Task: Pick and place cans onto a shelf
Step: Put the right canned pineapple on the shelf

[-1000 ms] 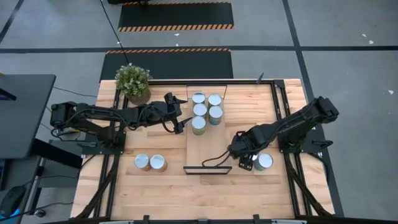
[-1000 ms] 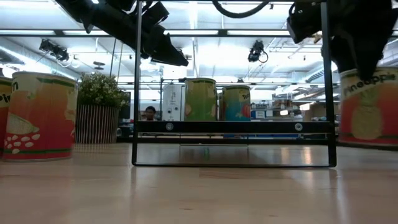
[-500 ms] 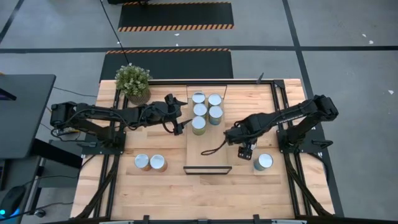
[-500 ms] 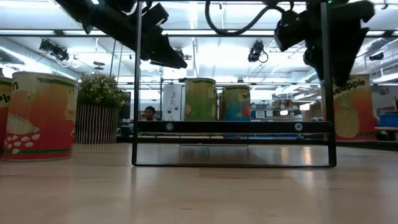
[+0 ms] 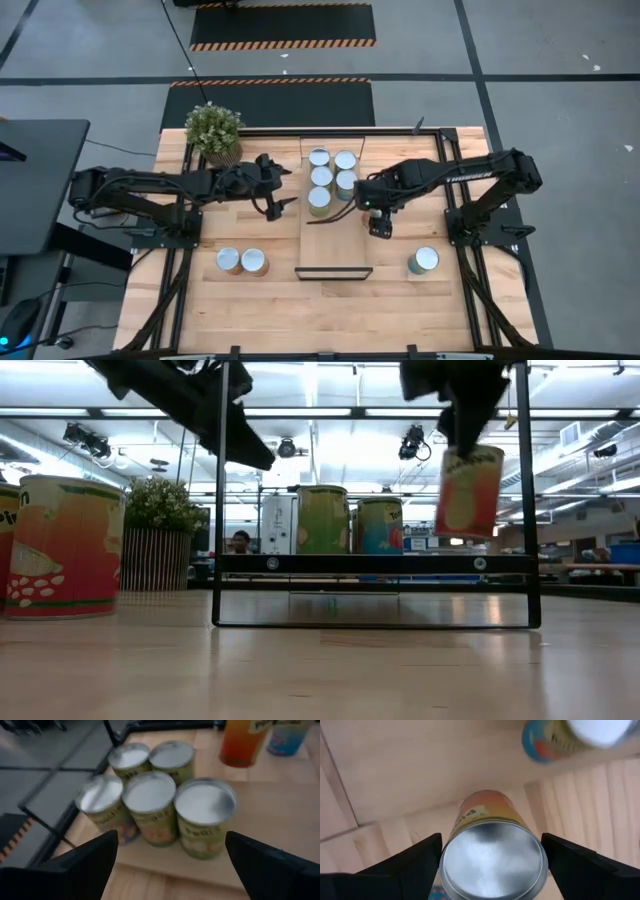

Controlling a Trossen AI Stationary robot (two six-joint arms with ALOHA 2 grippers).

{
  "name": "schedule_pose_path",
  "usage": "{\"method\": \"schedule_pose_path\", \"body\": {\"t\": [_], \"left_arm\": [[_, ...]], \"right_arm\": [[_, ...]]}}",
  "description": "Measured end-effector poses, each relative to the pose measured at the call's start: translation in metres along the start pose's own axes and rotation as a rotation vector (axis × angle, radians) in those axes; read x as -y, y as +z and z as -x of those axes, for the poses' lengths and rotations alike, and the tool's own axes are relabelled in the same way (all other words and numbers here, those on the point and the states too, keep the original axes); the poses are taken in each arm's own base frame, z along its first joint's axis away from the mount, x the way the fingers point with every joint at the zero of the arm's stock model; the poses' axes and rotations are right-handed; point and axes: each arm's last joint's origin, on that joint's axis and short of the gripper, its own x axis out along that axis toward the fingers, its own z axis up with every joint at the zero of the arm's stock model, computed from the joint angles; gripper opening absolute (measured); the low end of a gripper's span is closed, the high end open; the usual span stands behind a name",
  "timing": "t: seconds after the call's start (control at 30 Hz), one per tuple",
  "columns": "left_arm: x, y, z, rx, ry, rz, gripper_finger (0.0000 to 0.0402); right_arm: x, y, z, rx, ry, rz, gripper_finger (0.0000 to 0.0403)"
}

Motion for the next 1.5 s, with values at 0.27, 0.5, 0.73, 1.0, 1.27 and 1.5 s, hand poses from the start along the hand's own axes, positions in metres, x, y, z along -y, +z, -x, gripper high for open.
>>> {"method": "schedule_pose_path", "body": {"t": [0.27, 0.5, 0.73, 1.0, 1.27, 1.5], "left_arm": [[0.001, -0.001, 0.002, -0.013, -0.056, 0.021, 0.0375], [0.001, 0.000, 0.002, 0.004, -0.055, 0.025, 0.0375], [0.001, 0.000, 0.002, 0.001, -0.055, 0.029, 0.0375], [0.001, 0.000, 0.002, 0.000, -0.052, 0.030, 0.0375], [0.001, 0.000, 0.002, -0.001, -0.052, 0.030, 0.0375], [0.001, 0.000, 0.002, -0.004, -0.052, 0.030, 0.0375]], "right_arm": [[0.003, 0.017, 0.008, 0.150, 0.037, 0.057, 0.0347], [-0.002, 0.030, 0.000, 0.212, 0.050, 0.123, 0.0347], [-0.008, 0.044, -0.024, 0.197, 0.035, 0.190, 0.0347], [-0.009, 0.050, -0.037, 0.175, 0.022, 0.209, 0.0347], [-0.009, 0.052, -0.037, 0.203, -0.081, 0.242, 0.0347], [-0.023, 0.051, -0.011, 0.215, -0.101, 0.260, 0.0347]]}}
